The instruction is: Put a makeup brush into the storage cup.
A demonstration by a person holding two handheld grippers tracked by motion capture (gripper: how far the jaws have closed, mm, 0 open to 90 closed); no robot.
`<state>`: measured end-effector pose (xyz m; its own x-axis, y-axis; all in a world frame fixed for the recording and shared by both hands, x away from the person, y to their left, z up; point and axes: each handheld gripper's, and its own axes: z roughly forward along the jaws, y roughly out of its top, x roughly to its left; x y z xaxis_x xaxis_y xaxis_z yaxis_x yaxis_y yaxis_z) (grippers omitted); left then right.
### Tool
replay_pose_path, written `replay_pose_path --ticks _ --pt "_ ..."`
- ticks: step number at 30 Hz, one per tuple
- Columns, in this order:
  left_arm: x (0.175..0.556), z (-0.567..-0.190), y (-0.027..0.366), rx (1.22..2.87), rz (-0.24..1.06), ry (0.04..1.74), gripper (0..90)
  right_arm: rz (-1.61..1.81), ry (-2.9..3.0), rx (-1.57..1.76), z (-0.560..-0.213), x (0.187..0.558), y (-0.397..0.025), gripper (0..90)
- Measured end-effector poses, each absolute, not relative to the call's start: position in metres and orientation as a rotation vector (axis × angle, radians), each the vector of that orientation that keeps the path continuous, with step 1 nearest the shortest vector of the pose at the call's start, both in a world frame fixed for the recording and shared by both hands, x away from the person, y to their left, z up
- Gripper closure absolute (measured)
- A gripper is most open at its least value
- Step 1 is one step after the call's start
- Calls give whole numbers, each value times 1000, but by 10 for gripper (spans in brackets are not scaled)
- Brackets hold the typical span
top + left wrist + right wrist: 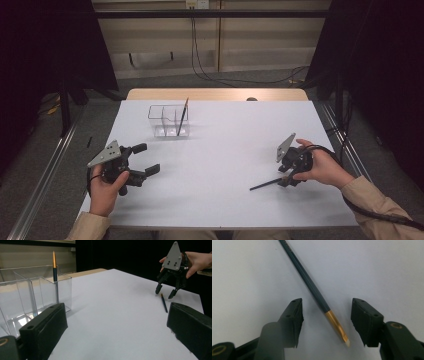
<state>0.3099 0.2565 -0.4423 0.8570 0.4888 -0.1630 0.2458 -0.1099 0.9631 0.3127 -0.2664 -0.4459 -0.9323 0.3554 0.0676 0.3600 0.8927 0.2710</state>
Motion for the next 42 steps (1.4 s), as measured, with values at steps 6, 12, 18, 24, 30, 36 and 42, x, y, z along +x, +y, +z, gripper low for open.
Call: replay_pose_path --ticks 6,12,18,24,30,36,42 --pt "310 -442 257 1703 231 572 30 -402 -3055 -536 -449 312 -266 541" --pt "310 -444 255 1718 230 574 30 -368 -3096 -468 -449 307 -261 657" --pt "310 -444 253 1724 228 570 30 -347 -3078 -451 -448 307 -258 735" --pt "310 -443 252 1730 231 572 30 -297 -3068 -448 -447 308 -255 832" --pt "311 -444 252 1728 227 573 30 -287 -3061 -443 -448 310 -252 834" --pt "311 -443 252 1730 231 571 30 -284 -3052 -460 -447 311 -252 834" --pt "311 -444 250 1738 226 569 31 -299 -3020 -488 -447 311 -255 835"
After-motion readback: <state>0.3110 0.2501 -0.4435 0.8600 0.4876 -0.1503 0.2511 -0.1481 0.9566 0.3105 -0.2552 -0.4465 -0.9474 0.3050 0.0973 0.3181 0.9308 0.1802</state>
